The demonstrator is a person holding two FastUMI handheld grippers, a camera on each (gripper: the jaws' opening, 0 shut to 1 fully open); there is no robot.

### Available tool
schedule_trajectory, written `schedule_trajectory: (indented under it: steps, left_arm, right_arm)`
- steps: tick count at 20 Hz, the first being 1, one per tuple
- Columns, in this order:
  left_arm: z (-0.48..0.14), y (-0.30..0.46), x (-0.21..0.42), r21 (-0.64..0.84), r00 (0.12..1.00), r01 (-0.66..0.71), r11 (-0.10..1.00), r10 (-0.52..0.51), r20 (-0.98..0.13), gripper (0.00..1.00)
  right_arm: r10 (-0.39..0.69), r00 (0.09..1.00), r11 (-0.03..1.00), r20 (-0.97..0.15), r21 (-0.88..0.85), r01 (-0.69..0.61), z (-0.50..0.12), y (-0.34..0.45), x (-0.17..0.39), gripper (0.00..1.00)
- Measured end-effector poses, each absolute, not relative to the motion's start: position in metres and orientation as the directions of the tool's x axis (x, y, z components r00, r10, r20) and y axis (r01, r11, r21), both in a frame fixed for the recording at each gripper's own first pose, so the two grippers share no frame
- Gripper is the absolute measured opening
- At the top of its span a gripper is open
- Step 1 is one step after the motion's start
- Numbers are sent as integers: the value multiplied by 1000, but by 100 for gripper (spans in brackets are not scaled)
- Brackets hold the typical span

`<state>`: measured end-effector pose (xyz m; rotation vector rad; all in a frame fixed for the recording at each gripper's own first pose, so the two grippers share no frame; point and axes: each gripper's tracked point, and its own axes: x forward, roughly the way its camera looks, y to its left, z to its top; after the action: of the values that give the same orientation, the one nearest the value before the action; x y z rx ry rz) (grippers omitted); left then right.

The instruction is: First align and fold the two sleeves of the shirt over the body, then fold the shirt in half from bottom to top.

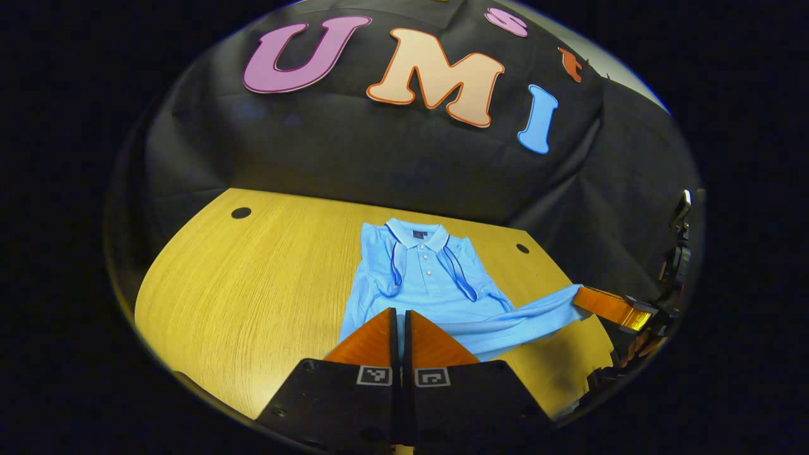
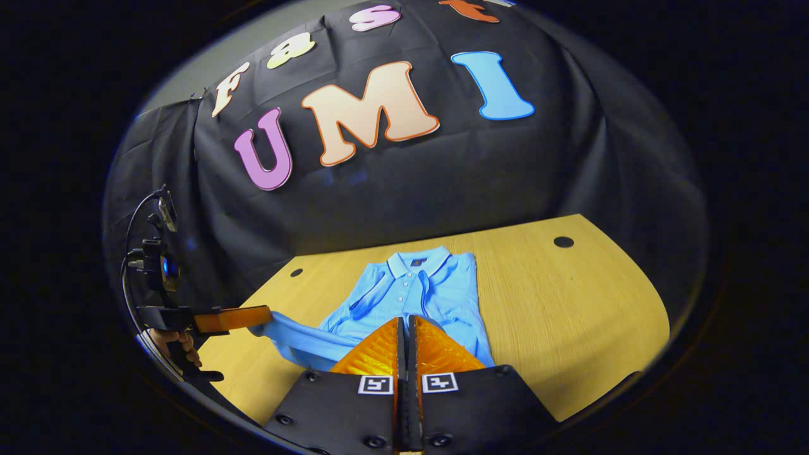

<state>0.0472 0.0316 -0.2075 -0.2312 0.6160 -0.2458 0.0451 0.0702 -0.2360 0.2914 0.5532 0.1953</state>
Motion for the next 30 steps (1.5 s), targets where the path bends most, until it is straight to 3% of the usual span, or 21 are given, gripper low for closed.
schedule_trajectory:
  steps: [14,22,23,24,25,27,28,30]
  left_arm:
    - [-233,39,216,-265,808,202,943,-314,-498,0]
    - [-297,38,288,-204,807,196,959,-276,-522,0]
    - [-304,36,290,-192,805,197,961,-270,-528,0]
    - [-311,33,293,-189,808,194,963,-266,-526,1]
    - [-310,32,295,-189,814,185,964,-258,-520,34]
    - [-303,36,294,-166,839,164,972,-226,-495,100]
    - [-295,39,292,-146,857,153,977,-205,-472,96]
    - [-273,43,281,-121,884,130,984,-170,-436,96]
  right_arm:
    - [155,875,962,-459,271,-28,-266,74,198,2]
    - [41,858,974,-511,213,80,-338,66,266,2]
    - [28,856,973,-516,210,95,-345,64,270,3]
    - [7,854,975,-520,194,110,-351,59,270,10]
    - [3,858,976,-514,188,109,-352,59,271,26]
    - [-9,885,982,-465,161,95,-342,58,272,74]
    - [-16,901,986,-434,142,86,-329,56,269,99]
    - [-14,923,992,-384,110,61,-305,58,256,98]
